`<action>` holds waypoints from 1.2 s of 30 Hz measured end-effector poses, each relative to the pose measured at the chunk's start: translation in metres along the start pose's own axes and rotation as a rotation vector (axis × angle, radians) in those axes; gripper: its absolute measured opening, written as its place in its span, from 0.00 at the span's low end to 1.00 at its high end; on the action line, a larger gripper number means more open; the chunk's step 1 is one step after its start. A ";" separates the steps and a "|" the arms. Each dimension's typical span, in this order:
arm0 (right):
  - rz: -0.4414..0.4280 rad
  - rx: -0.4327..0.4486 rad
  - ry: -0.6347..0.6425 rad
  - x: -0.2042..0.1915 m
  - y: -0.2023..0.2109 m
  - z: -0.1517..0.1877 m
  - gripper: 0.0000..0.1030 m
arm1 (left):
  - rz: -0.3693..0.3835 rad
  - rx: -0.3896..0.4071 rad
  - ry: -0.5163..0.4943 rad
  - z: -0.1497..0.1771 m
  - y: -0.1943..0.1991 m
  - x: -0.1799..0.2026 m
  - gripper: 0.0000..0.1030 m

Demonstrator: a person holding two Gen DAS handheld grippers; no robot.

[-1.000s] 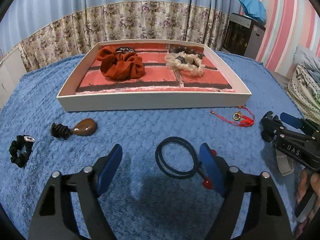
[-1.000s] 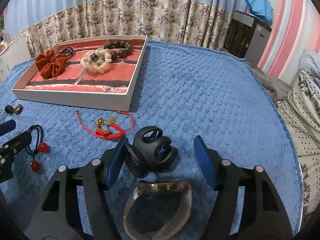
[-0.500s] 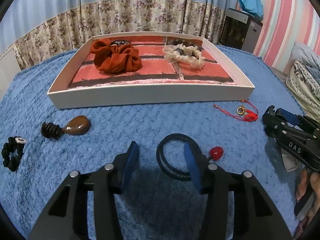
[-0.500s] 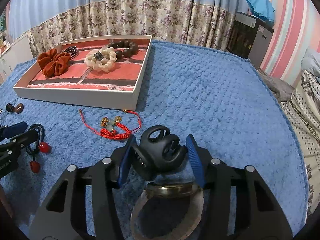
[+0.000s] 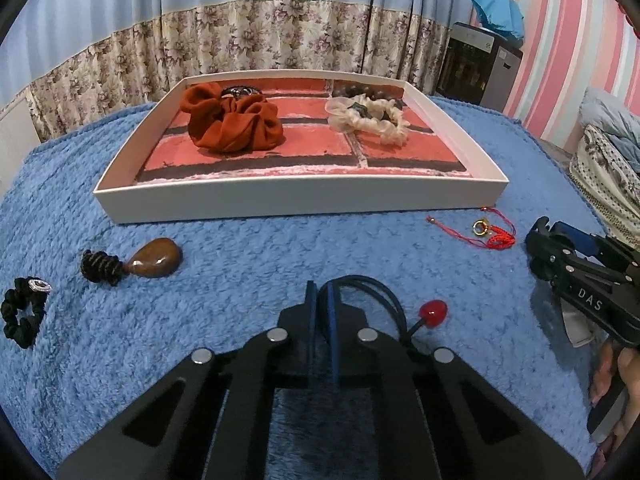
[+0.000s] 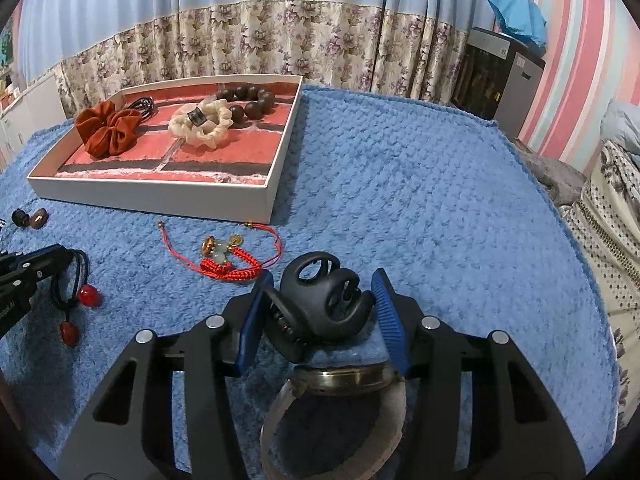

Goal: Organize jewelry
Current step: 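Grasp the black hair claw with the right tool while the left tool grasps the black hair tie, then carry the hair claw and hair tie into the tray and open both tools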

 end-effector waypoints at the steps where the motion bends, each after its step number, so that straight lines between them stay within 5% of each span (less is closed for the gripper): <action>1: -0.001 0.002 -0.004 0.000 0.001 0.000 0.49 | 0.007 0.003 0.002 0.000 0.001 0.000 0.04; 25: -0.011 0.054 -0.050 0.009 0.026 -0.013 0.49 | 0.000 0.131 -0.053 -0.018 0.051 0.020 0.03; 36: -0.028 0.120 -0.034 -0.005 0.060 -0.055 0.49 | -0.044 0.216 -0.076 -0.069 0.095 0.013 0.03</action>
Point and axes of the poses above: each gripper's, at about its wrist camera, not at the fingertips, and y roughly against the way its jaws point, x to its right, z to its underside, the point moved 3 cm from there along -y, roughly the way its jaws point, and after that the axes turned 8 degrees about z, right-handed, at the moved point
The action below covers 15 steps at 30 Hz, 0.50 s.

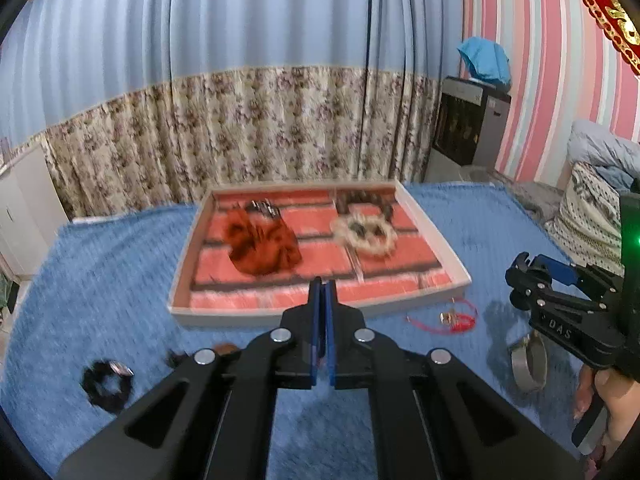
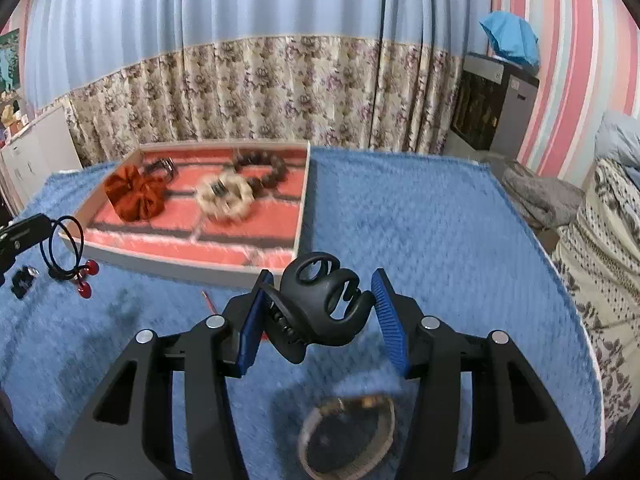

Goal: Organize jewelry
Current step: 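Carry the hair claw and hair tie into the tray and open both tools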

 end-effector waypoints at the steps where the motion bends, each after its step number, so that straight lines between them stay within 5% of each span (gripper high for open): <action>1: -0.002 0.006 0.003 -0.003 0.001 -0.006 0.49 | 0.000 0.005 0.003 -0.006 0.001 -0.003 0.03; 8: -0.024 0.016 0.020 -0.030 -0.010 -0.042 0.49 | -0.009 0.017 0.018 -0.044 -0.012 -0.023 0.03; 15: -0.039 -0.027 0.013 -0.059 -0.052 -0.056 0.49 | -0.014 -0.066 0.080 -0.040 -0.064 -0.056 0.03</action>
Point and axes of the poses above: each gripper's, at about its wrist camera, not at the fingertips, and y roughly against the way its jaws point, x to its right, z to its underside, the point moved 3 cm from there along -y, roughly the way its jaws point, and after that the axes turned 8 degrees about z, right-handed, at the moved point
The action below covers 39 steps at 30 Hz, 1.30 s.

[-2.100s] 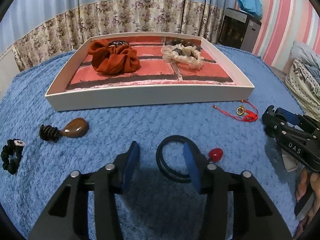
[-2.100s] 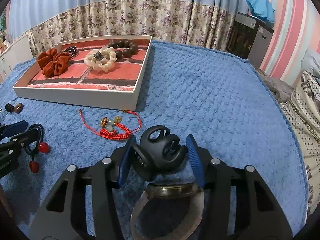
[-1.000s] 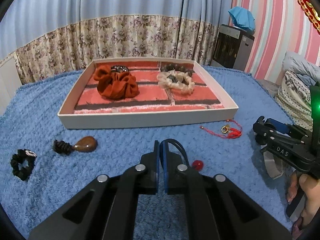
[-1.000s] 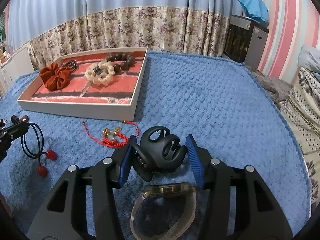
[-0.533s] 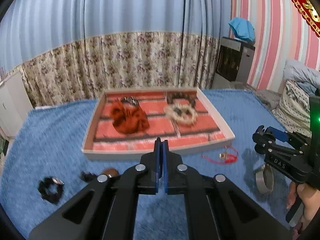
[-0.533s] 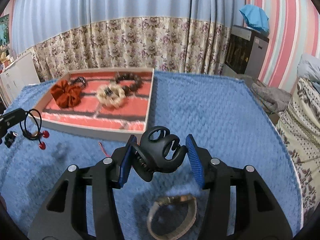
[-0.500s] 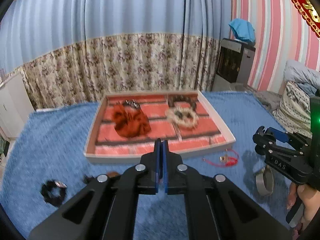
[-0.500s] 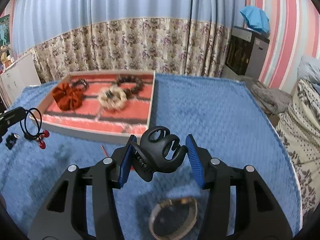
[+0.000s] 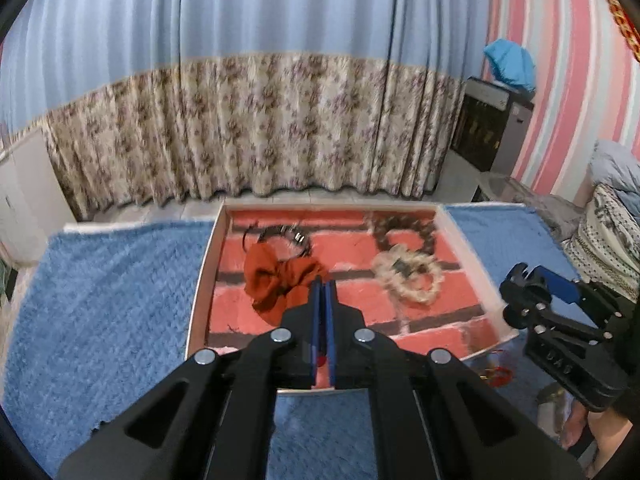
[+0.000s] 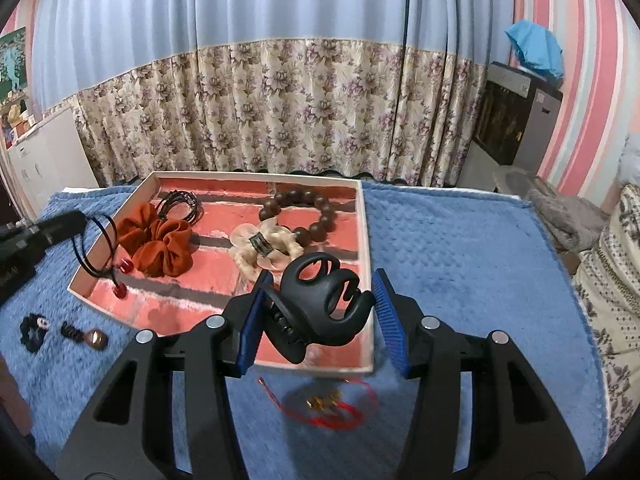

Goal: Organize jewelry
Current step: 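Carry the hair claw and hair tie into the tray and open both tools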

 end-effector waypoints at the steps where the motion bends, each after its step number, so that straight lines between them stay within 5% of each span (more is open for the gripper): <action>1: 0.003 -0.004 -0.001 -0.003 -0.006 0.000 0.49 | -0.005 -0.011 0.012 0.003 -0.008 -0.006 0.03; 12: 0.016 -0.021 0.007 -0.023 -0.054 0.019 0.49 | -0.043 -0.049 0.077 0.025 -0.054 -0.051 0.03; 35: -0.014 -0.059 0.005 -0.029 -0.078 0.026 0.53 | -0.066 -0.108 0.053 0.044 -0.079 -0.055 0.05; 36: -0.015 -0.059 0.004 -0.029 -0.078 0.026 0.56 | -0.065 -0.108 0.052 0.044 -0.079 -0.056 0.08; 38: -0.013 -0.056 0.006 -0.029 -0.077 0.025 0.64 | -0.076 -0.105 0.051 0.043 -0.079 -0.056 0.32; 39: -0.012 -0.053 0.009 -0.029 -0.076 0.025 0.64 | -0.104 -0.091 0.047 0.043 -0.077 -0.057 0.57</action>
Point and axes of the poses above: each gripper's, at about its wrist camera, not at the fingertips, and y roughly against the way its jaws point, x to its right, z to its underside, the point moved 3 cm from there along -y, roughly the way its jaws point, and after that the axes turned 8 degrees about z, right-handed, at the moved point
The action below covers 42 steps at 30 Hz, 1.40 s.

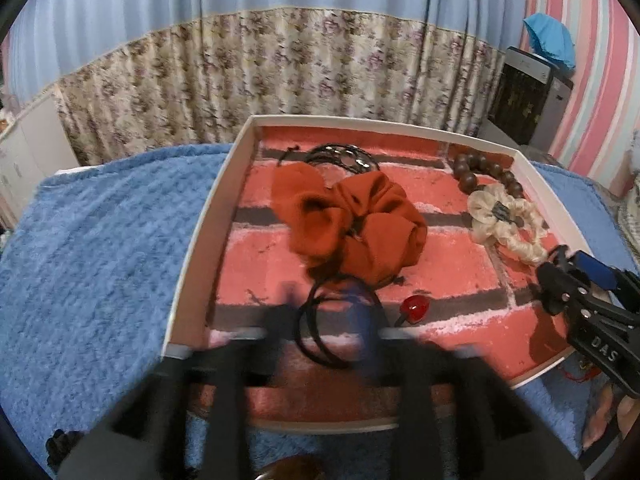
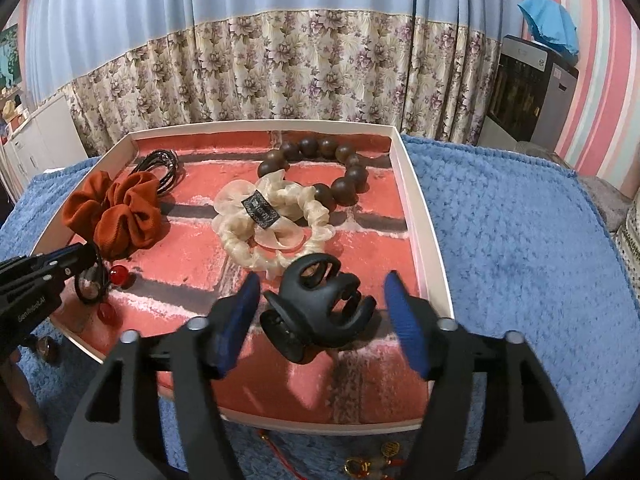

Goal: Organize jewelry
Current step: 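Carry the hair claw and hair tie into the tray and open both tools, then withdraw both tools from the tray toward the remaining jewelry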

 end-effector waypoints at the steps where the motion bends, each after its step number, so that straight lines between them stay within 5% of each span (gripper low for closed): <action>1: 0.001 0.002 0.003 0.000 0.001 0.000 0.64 | -0.016 0.017 -0.005 0.000 0.002 0.000 0.60; 8: 0.005 0.045 -0.012 0.004 0.014 -0.002 0.84 | 0.016 0.049 -0.019 -0.006 0.018 0.006 0.61; 12: -0.004 0.105 -0.069 0.019 0.036 -0.011 0.96 | 0.035 0.104 -0.006 -0.016 0.048 0.004 0.80; 18: 0.035 0.133 -0.092 0.040 0.068 -0.023 0.96 | 0.042 0.155 0.001 -0.028 0.106 -0.007 0.88; 22: 0.078 0.141 -0.076 0.047 0.090 -0.026 0.96 | -0.021 0.196 -0.021 -0.030 0.146 -0.017 0.93; 30: 0.190 0.178 0.055 0.043 0.138 -0.018 0.96 | -0.066 0.236 -0.045 -0.017 0.203 -0.027 0.93; 36: 0.079 0.168 -0.008 0.062 0.163 -0.010 0.96 | -0.085 0.251 -0.051 0.000 0.232 -0.028 0.93; 42: 0.073 0.173 -0.053 0.077 0.180 -0.005 0.96 | -0.090 0.262 -0.020 0.012 0.247 -0.037 0.93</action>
Point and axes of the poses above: each gripper's, at about its wrist camera, not at the fingertips, and y roughly against the way its jaws point, x to its right, z to its underside, the point moved 3 cm from there along -y, roughly the way its jaws point, and after that the axes turned 8 degrees about z, right-handed, at the moved point
